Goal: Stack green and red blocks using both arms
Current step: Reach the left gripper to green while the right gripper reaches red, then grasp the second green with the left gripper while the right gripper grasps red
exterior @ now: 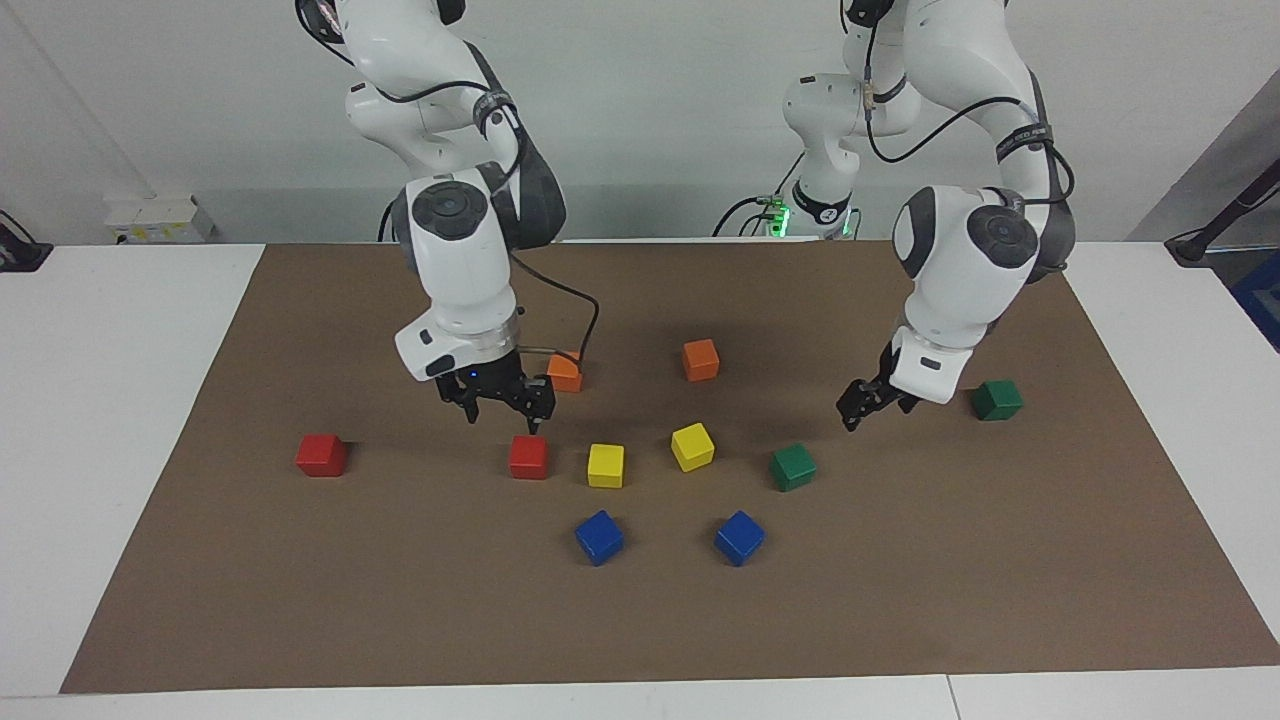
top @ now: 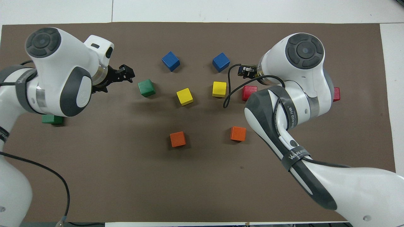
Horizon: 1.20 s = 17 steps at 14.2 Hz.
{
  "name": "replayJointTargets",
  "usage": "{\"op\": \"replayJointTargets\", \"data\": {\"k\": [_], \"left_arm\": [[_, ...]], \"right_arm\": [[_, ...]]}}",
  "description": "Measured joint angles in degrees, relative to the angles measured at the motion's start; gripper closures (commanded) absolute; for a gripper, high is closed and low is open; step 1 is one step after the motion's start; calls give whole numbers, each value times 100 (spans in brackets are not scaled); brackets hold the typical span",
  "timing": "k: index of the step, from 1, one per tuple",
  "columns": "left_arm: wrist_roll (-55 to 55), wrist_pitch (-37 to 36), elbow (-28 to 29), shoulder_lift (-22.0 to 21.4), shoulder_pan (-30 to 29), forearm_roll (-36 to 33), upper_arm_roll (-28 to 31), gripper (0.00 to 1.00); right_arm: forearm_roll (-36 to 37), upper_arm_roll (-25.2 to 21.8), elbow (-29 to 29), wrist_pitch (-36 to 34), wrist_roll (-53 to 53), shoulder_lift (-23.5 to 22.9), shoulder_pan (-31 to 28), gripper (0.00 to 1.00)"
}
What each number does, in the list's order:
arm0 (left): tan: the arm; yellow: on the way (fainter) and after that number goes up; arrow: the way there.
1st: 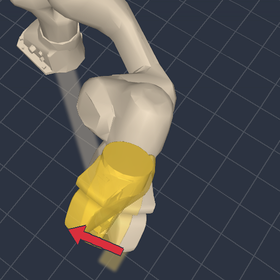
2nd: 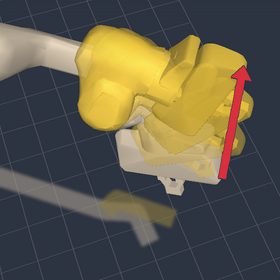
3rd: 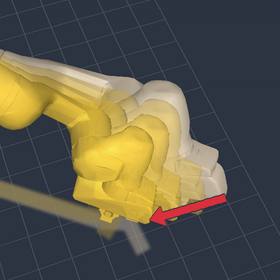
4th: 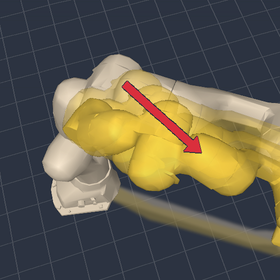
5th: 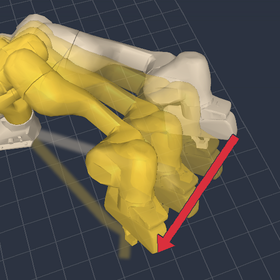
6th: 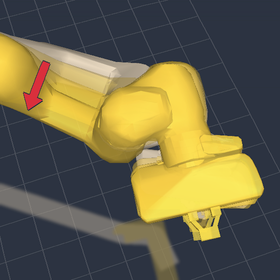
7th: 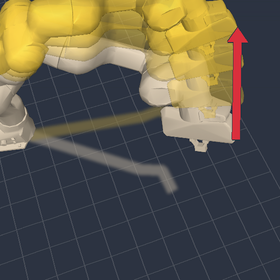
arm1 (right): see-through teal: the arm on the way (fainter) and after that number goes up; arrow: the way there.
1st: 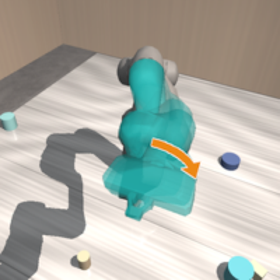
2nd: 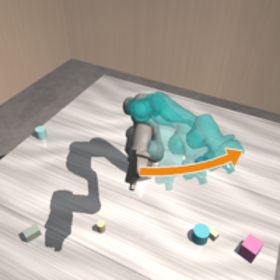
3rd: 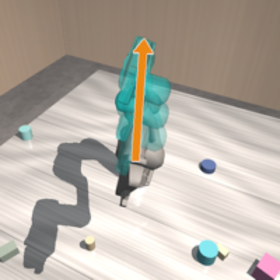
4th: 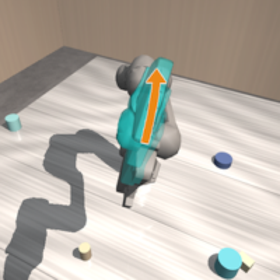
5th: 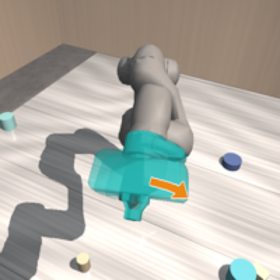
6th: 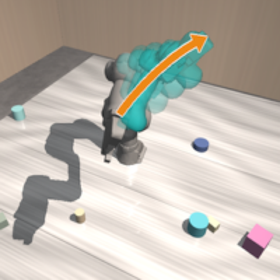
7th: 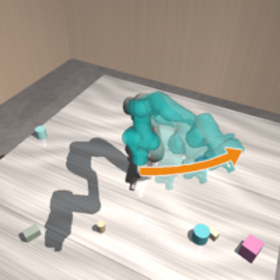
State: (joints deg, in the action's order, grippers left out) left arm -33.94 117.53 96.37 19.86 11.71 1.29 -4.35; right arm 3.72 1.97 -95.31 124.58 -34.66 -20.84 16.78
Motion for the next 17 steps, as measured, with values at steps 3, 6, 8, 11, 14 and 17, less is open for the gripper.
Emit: {"op": "replayJointTargets", "data": {"k": [3,6,8,11,14,17], "left_arm": [[-617,174,-391,597,264,-2,5,0],[-807,466,-447,837,384,-9,9,0],[-812,683,-430,891,384,-74,23,0],[-812,878,-323,997,387,-298,23,0],[-811,1115,-110,1020,460,-386,11,0],[-805,1141,-37,1019,522,-405,5,23]], "right_arm": [[-1,3,-19,454,-201,-364,139,10],[-1,-5,-219,842,-219,-549,171,10],[8,-22,-473,1099,-202,-550,158,10],[8,-47,-612,1152,-73,-499,131,9],[8,-50,-681,1152,-50,-455,130,7],[8,-49,-692,1151,-50,-444,132,0]]}}
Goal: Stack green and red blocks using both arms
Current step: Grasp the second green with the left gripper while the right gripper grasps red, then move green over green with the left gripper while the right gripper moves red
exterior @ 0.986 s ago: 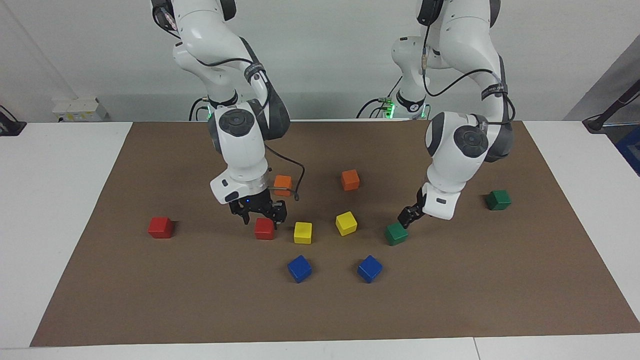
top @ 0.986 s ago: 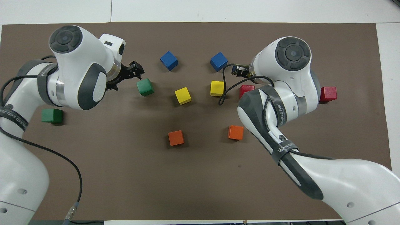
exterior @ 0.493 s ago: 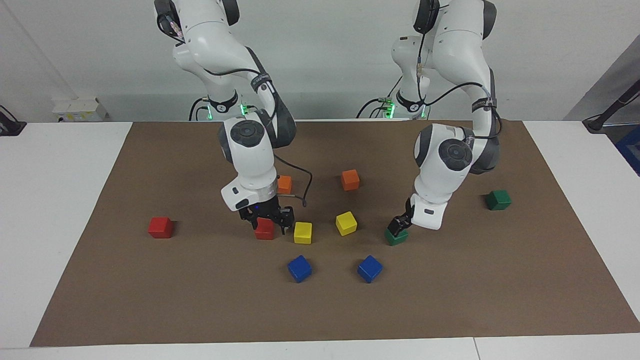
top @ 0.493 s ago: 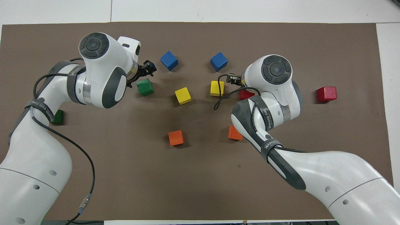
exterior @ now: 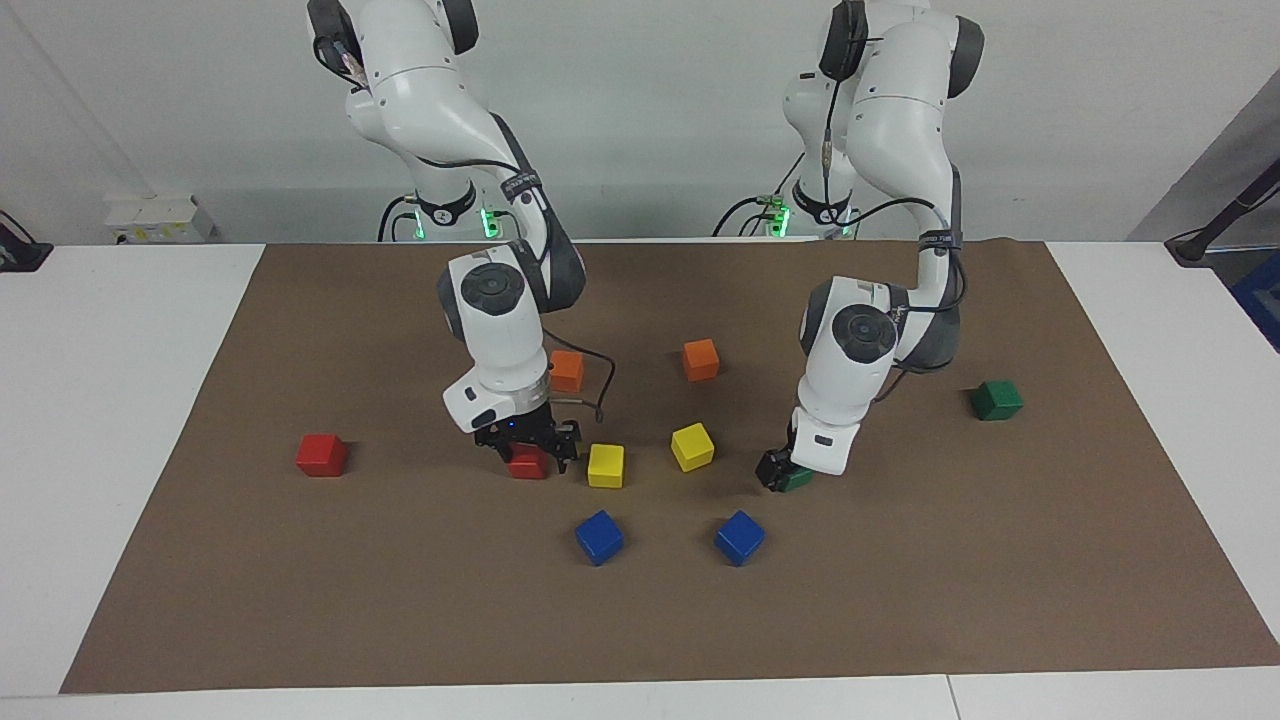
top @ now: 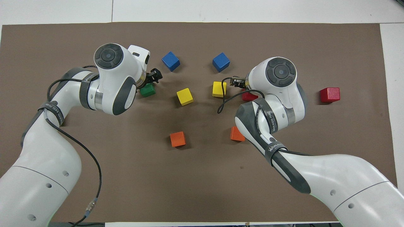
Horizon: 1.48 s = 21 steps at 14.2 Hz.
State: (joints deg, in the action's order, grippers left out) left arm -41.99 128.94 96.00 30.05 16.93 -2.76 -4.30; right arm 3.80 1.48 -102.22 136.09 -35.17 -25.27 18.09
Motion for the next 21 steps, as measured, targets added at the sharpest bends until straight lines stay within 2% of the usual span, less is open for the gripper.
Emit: {"op": "replayJointTargets", "data": {"k": [1,2,3,8,11,16,19,21], "left_arm": [[0,0,30,0,16,-7,-1,40],[0,-1,64,0,34,-13,-1,76],[1,-9,82,0,57,-28,2,100],[3,-38,73,-22,120,-84,25,100],[373,-389,-20,-309,-154,-79,71,100],[3409,-1881,-1,-1459,-1604,140,115,100],[5199,-1969,313,-1713,-2507,172,128,100],[5947,-1760,569,-1750,-2942,241,131,100]], "right_arm": [[0,0,-2,-1,0,4,0,0],[0,1,-5,-2,0,10,2,0],[0,1,-7,-3,0,17,3,0],[0,1,-71,-44,8,62,3,0],[1,-1,-234,-43,94,127,-1,0],[2,-6,-418,-36,117,193,-16,0],[2,-8,-456,-36,392,204,-179,0],[2,-8,-473,-36,469,205,-256,0]]}}
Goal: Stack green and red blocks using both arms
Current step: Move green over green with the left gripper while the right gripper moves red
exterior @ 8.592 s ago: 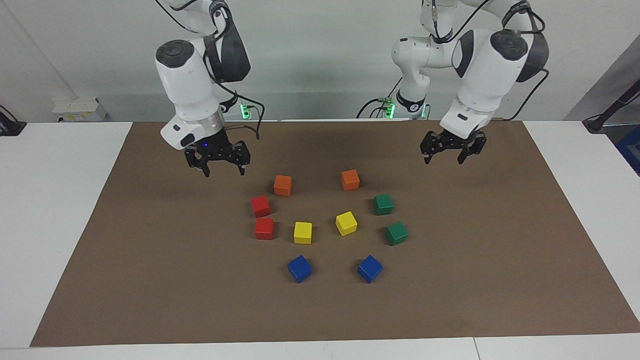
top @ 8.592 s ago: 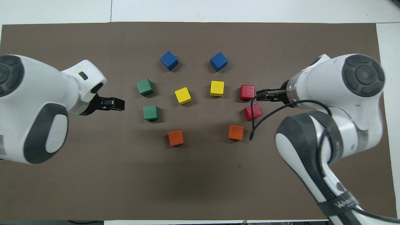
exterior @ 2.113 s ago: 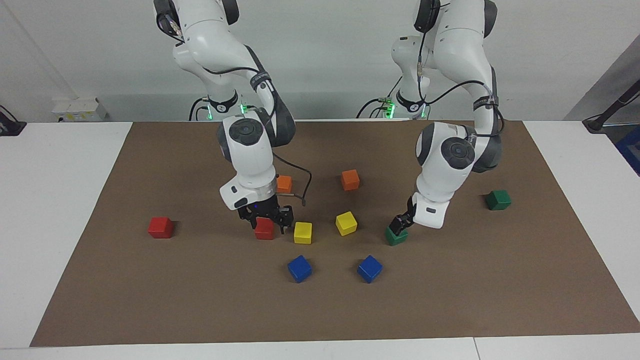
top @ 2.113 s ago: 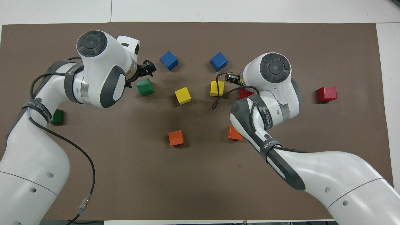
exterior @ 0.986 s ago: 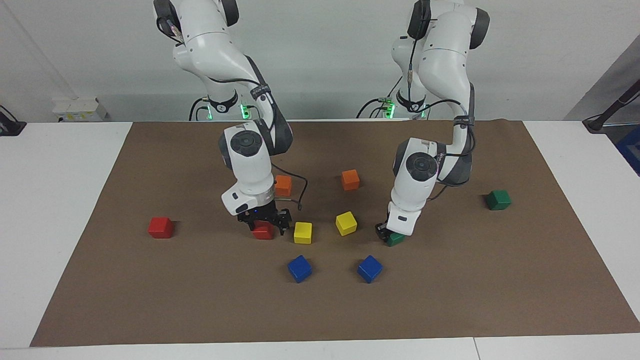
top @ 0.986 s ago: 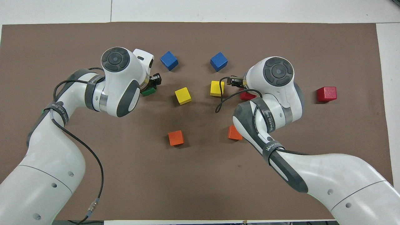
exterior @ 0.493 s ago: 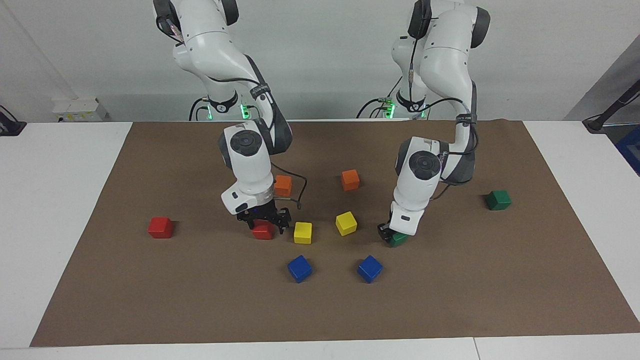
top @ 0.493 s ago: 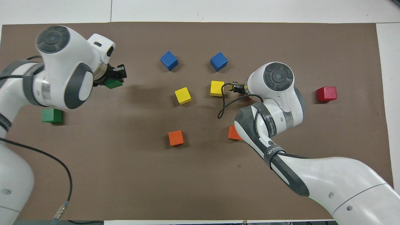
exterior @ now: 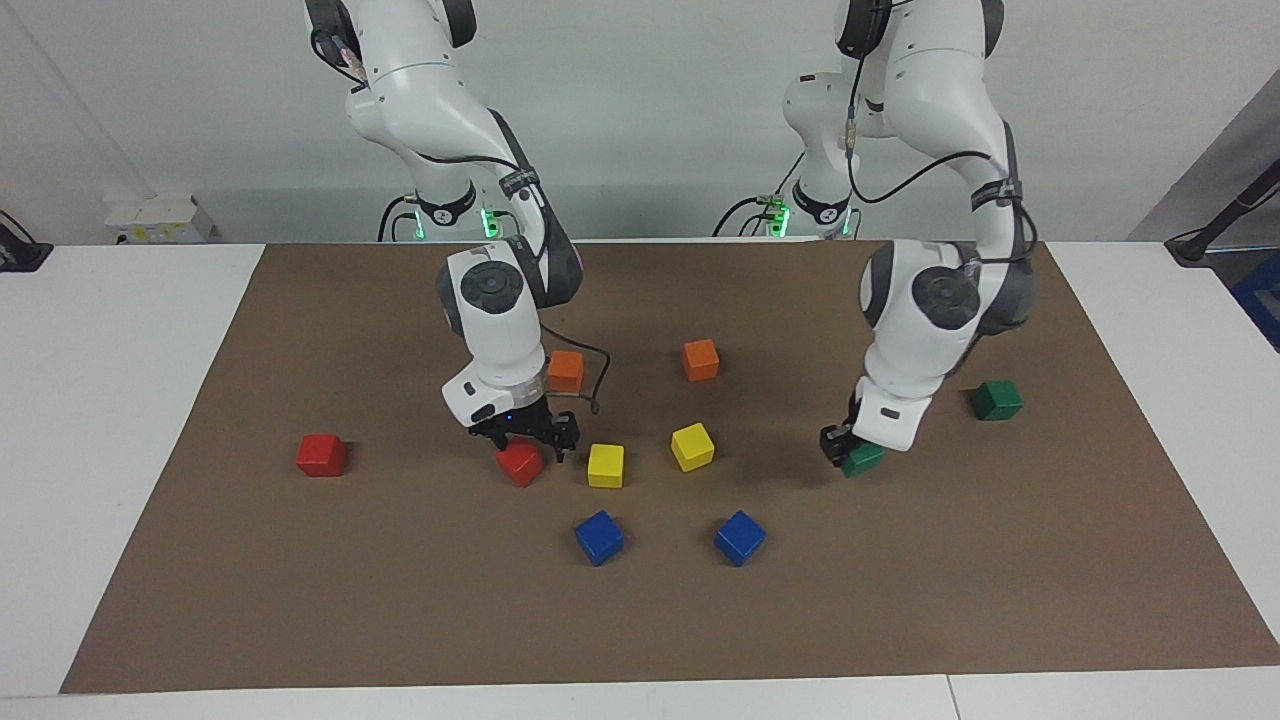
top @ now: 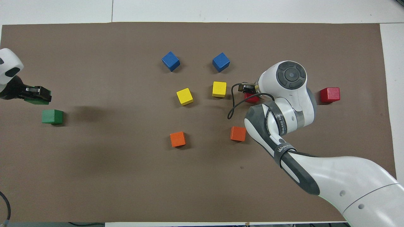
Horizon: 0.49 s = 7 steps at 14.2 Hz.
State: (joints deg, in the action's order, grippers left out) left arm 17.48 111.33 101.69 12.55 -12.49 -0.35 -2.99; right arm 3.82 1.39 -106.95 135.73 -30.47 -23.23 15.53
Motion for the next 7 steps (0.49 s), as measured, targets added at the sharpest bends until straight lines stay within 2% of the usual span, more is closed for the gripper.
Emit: {"op": "replayJointTargets", "data": {"k": [3,4,5,6,7], "left_arm": [[487,817,597,-98,-377,40,1,100],[524,1120,842,-159,-405,42,0,100],[559,1354,1059,-217,-406,42,-8,100],[598,1490,1215,-271,-407,43,-17,100],[624,1557,1329,-323,-409,43,-20,100]], "right_arm": [[0,0,-7,0,61,0,-40,2],[0,1,-12,0,61,0,-39,38],[0,3,-19,0,64,0,-39,87],[0,4,-28,0,69,0,-39,100],[0,4,-35,1,74,0,-39,100]]}}
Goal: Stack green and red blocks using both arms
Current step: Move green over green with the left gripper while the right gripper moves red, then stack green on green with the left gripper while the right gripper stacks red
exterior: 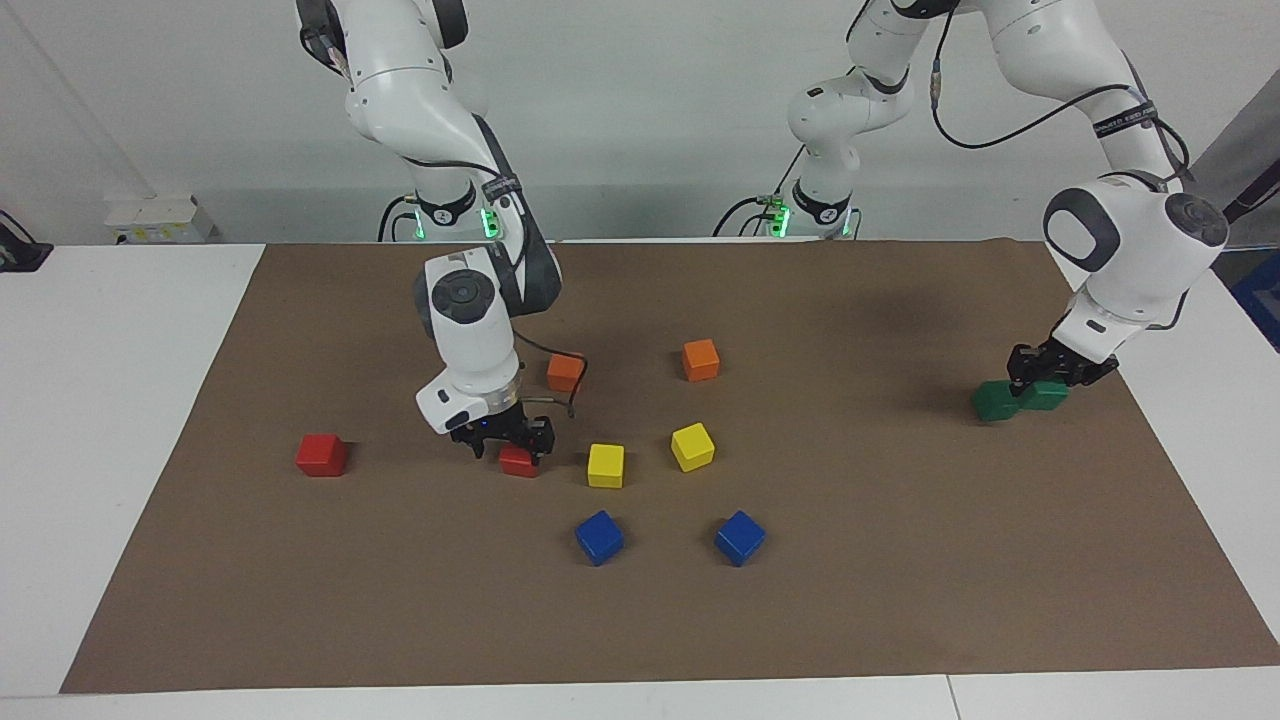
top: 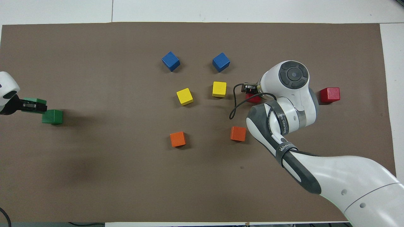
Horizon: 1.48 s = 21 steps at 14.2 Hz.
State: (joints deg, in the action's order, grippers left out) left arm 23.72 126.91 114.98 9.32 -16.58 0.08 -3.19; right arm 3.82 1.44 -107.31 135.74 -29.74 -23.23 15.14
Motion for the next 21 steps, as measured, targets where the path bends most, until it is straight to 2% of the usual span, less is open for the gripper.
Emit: {"op": "replayJointTargets", "data": {"k": [3,6,11,15,21], "left_arm": [[21,310,272,-127,-37,25,0,100],[23,709,642,-242,-46,329,4,100],[-247,819,810,-329,-50,471,3,100],[-685,836,871,-332,-12,473,-63,100],[-718,847,970,-314,-11,473,-66,100]], "right_arm": [[0,-3,0,7,81,4,-27,100],[0,-15,158,-102,701,38,-370,100],[-7,-39,871,-1154,2690,314,-1394,100],[-10,-42,836,-1414,3593,410,-2088,100],[-44,-32,547,-1415,3676,437,-2189,100]]}}
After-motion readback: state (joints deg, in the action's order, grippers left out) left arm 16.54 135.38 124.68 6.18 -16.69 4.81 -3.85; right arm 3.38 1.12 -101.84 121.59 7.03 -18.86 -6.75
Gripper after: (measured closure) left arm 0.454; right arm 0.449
